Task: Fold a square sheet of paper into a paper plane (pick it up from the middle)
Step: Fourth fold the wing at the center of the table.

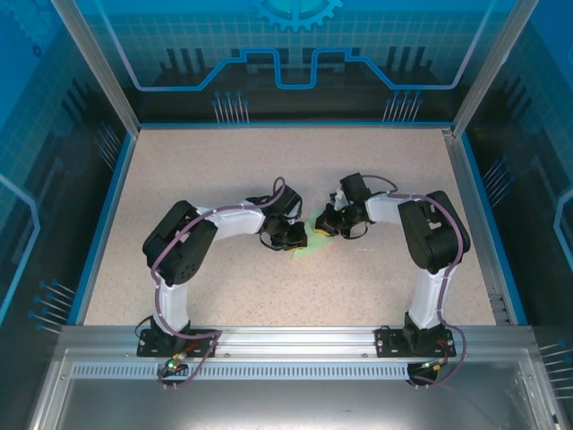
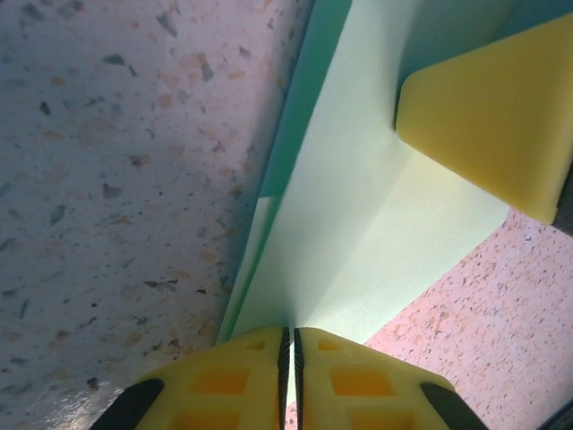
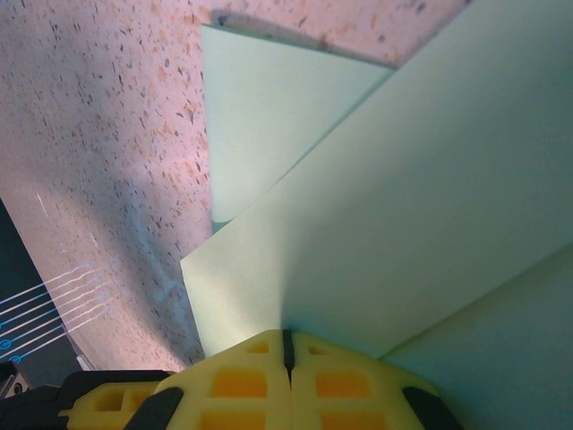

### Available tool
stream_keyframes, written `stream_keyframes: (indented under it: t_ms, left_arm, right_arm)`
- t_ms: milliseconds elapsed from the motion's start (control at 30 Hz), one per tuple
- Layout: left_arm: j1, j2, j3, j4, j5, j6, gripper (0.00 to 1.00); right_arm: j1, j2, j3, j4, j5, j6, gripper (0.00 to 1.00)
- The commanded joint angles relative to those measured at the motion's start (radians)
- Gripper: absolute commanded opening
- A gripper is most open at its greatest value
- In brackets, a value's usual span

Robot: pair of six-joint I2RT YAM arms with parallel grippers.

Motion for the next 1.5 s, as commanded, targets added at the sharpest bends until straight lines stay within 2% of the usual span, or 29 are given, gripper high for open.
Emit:
stream_keyframes:
  t_ms: [0,400,833,1467]
  left_arm:
    - [-0.005,-0.039,-0.019,-0.019,0.028,-0.008,0.14]
    - [-0.009,-0.061,-0.080,0.011,0.084,-0.019,0.15]
    - [-0.013,-0.056,-0.078,-0.080,-0.032,0.002,0.14]
    - [-0.013,-0.094,-0.122,-0.119,-0.018,0.034,0.10]
  right_arm:
    - [0.002,0.099,-0.044,-0.109,0.156,-0.008,0.01]
    - [0.000,0.102,-0.044,-0.115,0.156,-0.010,0.01]
    - [0.001,0.112,-0.042,-0.116,0.157,-0.007,0.01]
    - [0.000,0.130,-0.034,-0.140,0.176,-0.011,0.00]
